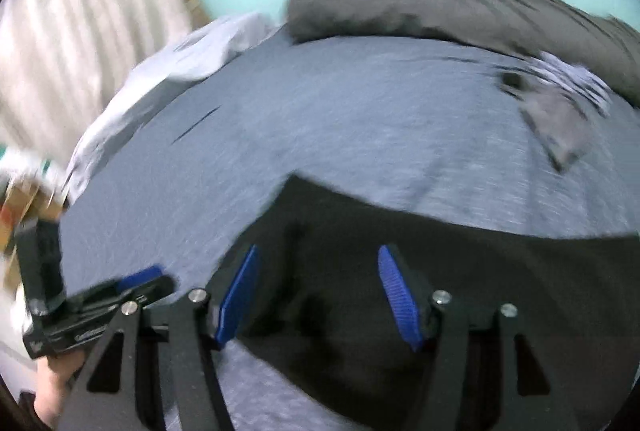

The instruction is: Fold clothes

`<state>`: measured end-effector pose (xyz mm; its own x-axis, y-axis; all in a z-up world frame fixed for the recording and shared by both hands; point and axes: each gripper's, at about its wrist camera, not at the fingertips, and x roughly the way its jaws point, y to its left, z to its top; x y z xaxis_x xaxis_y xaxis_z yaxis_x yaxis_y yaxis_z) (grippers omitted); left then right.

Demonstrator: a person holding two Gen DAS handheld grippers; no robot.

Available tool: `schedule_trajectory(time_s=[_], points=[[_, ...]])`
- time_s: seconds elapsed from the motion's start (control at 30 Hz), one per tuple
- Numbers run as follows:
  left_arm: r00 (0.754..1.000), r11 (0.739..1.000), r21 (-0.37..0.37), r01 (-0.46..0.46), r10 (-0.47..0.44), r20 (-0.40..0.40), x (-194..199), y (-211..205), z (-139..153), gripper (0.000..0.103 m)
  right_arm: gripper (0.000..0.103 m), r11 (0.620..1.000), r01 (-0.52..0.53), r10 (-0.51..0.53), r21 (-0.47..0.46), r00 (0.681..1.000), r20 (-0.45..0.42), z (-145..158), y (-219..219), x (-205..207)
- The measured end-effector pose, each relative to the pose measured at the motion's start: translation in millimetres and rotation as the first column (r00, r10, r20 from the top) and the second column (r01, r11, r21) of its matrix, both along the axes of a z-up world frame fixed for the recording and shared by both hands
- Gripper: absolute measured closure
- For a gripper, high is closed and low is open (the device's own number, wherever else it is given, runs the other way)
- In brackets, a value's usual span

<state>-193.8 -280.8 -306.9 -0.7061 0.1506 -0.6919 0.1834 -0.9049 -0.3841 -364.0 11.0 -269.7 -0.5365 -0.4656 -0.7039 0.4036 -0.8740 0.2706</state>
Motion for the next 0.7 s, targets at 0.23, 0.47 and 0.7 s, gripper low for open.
schedule_trajectory(time_s=[0.23, 0.47, 0.7], points=[[1.0, 1.0, -0.003, 0.007, -0.007, -0.003, -2, 4, 1, 0.051, 0.07, 1.0, -0.008, 0.009, -0.01, 0.995, 0.102, -32, 10, -3], [1.0, 1.0, -0.006, 0.012, -0.012, -0.002, -3, 6, 0, 0.051, 0.07, 0.992, -0.105, 0.099, 0.063, 0.991, 0.09, -51, -40, 16], [1.0, 1.0, 0.004, 0.002, -0.002, -0.005, -1, 0, 1, 0.051, 0.07, 0.985, -0.142, 0.138, 0.102, 0.989, 0.049, -53, -50, 26]])
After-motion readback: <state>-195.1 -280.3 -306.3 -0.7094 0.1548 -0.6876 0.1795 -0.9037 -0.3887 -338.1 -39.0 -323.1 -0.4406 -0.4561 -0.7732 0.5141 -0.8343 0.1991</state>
